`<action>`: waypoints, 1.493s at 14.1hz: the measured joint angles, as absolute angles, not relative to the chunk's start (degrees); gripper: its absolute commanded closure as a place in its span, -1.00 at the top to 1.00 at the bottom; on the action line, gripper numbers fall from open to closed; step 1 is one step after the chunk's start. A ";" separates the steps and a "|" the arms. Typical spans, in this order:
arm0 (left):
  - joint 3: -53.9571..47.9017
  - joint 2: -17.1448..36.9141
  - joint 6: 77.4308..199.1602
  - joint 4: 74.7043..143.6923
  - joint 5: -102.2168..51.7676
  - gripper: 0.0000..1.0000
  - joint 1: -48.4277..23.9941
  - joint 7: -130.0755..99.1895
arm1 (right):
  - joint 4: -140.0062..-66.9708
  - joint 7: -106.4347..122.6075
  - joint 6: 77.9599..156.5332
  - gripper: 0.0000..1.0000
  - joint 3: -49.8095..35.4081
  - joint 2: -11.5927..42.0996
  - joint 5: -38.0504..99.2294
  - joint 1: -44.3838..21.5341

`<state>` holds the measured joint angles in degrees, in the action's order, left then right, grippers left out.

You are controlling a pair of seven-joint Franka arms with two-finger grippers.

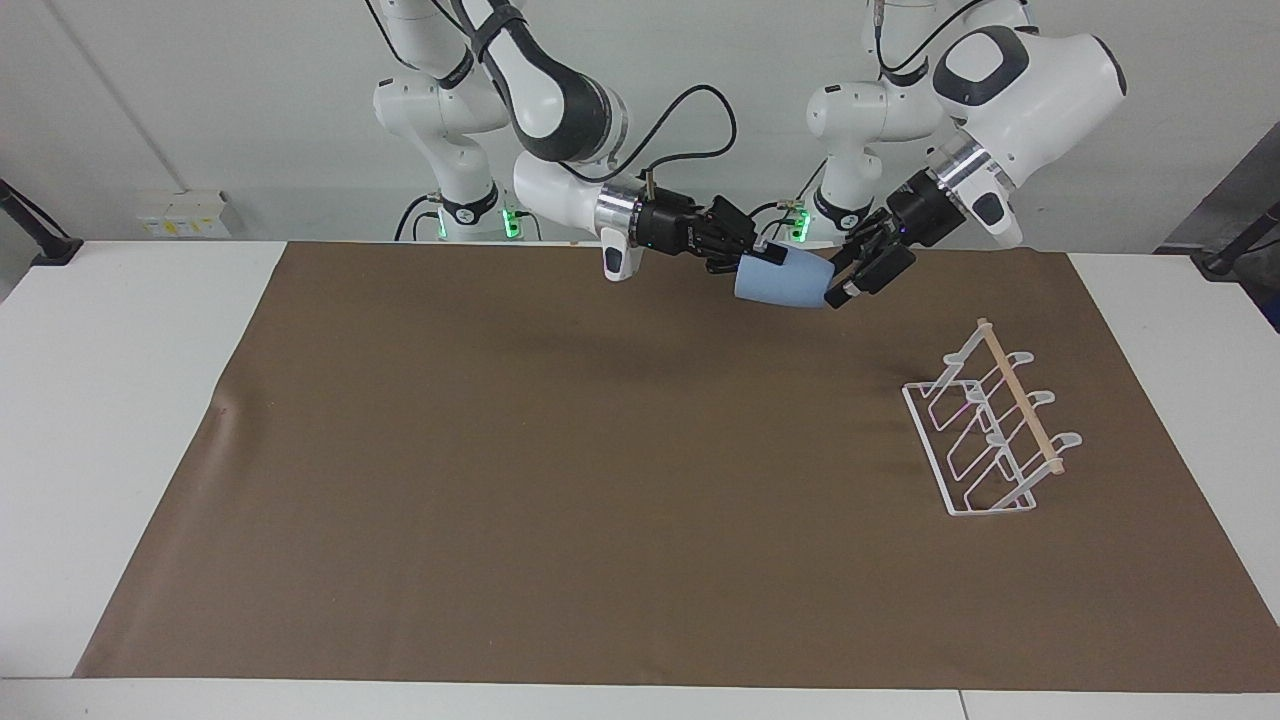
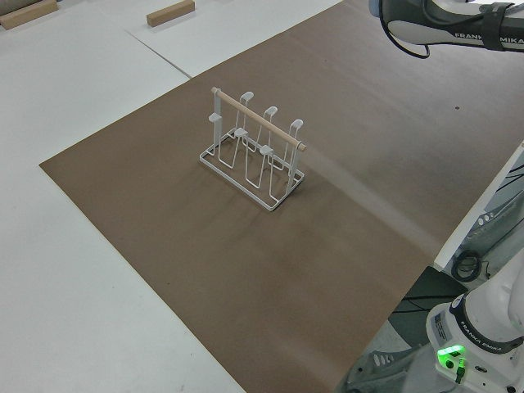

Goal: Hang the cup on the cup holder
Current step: 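Grasp the cup's closed end with the left gripper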

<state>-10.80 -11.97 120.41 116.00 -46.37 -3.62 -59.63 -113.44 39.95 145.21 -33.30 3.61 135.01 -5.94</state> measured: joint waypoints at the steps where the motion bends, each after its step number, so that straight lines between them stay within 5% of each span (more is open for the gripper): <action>1: -10.84 -11.97 120.98 116.02 -46.37 1.00 -4.23 -59.53 | -113.44 39.95 145.21 -1.00 -33.30 3.61 135.01 -5.94; 12: -10.89 -11.96 121.85 116.58 -46.37 0.95 -4.74 -53.81 | -113.44 39.95 145.37 -1.00 -33.30 3.63 135.01 -5.94; 14: -10.91 -11.96 121.88 116.59 -46.37 0.53 -4.76 -52.89 | -113.44 39.95 145.38 -1.00 -33.30 3.63 135.01 -5.94; 15: -10.97 -11.96 121.88 116.63 -46.37 -0.12 -4.78 -52.47 | -113.44 39.95 145.40 -1.00 -33.30 3.64 135.01 -5.94; 16: -11.12 -11.95 121.88 116.66 -46.37 -0.99 -4.80 -52.24 | -113.44 39.95 145.44 -1.00 -33.30 3.65 135.01 -5.94; 21: -11.81 -11.86 123.50 117.32 -46.28 -1.00 -4.80 -51.67 | -113.48 39.93 146.77 -1.00 -33.32 3.65 135.02 -6.00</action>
